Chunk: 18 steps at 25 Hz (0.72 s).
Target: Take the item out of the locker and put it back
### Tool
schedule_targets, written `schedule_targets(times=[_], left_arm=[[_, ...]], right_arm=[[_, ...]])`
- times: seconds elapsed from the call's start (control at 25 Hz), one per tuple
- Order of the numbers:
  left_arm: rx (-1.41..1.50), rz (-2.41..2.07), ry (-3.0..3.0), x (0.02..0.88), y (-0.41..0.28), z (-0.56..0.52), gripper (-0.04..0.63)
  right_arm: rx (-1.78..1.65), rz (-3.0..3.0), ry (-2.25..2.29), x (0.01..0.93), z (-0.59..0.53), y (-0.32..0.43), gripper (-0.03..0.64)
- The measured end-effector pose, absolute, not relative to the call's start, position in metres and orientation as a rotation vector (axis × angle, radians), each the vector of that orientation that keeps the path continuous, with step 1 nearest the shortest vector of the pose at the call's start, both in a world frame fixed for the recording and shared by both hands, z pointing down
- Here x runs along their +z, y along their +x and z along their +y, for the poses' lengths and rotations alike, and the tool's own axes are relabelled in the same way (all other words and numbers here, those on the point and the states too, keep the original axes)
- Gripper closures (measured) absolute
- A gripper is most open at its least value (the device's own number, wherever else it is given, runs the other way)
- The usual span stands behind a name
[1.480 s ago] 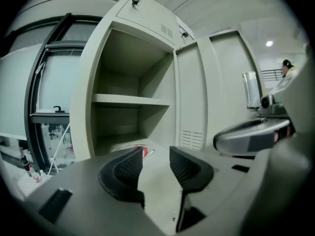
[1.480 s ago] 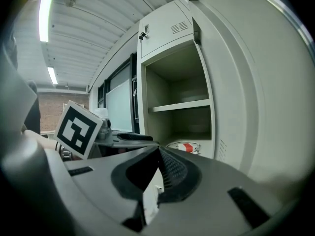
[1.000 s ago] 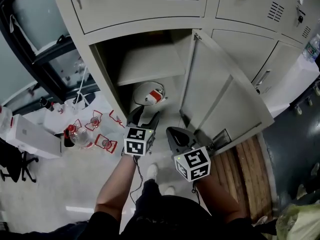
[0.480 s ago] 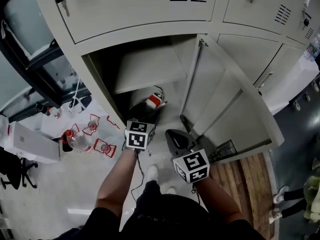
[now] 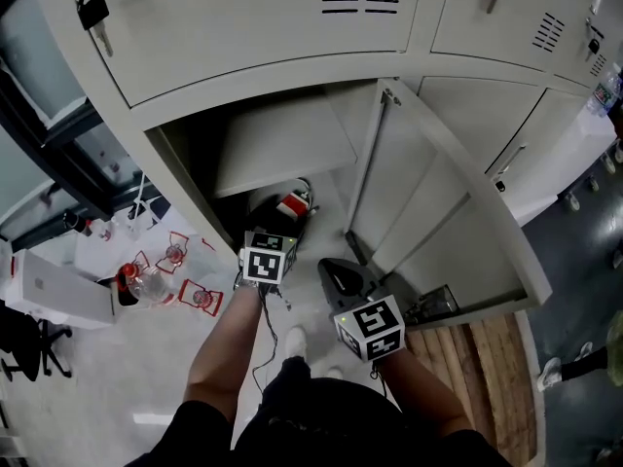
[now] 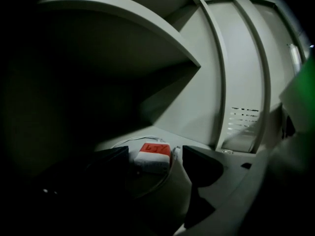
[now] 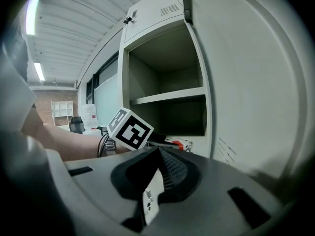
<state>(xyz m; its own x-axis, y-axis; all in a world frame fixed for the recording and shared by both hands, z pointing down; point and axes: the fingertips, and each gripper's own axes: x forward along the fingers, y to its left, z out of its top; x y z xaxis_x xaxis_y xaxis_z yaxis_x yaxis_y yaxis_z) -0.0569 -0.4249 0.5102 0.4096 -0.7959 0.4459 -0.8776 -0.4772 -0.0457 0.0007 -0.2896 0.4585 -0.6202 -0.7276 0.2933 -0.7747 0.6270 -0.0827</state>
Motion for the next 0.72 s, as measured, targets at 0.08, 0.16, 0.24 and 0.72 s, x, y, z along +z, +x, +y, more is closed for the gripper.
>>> schedule_targets(times=[0.08, 0.16, 0.24, 0.72], left_arm=[[0.643, -1.459, 2.476, 0.516, -0.056, -0.431, 0.27], [0.648, -1.459, 2.471, 0.52, -0.057, -0.438, 0.268], [0.631, -1.441, 2.459, 0.52, -0.056, -0.441, 0.267], [0.917, -1.409, 2.438, 0.545, -0.053, -0.451, 0.267]], right_arm=[[0.306, -2.621, 1.223, 0.458, -0.291, -0.001, 0.617], [0.309, -2.621, 1.225, 0.459, -0.293, -0.002, 0.617], [0.312, -2.619, 1.231, 0.459, -0.296, -0.002, 0.617], [0.335, -2.632, 1.231, 0.46, -0.305, -0.008, 0.617]])
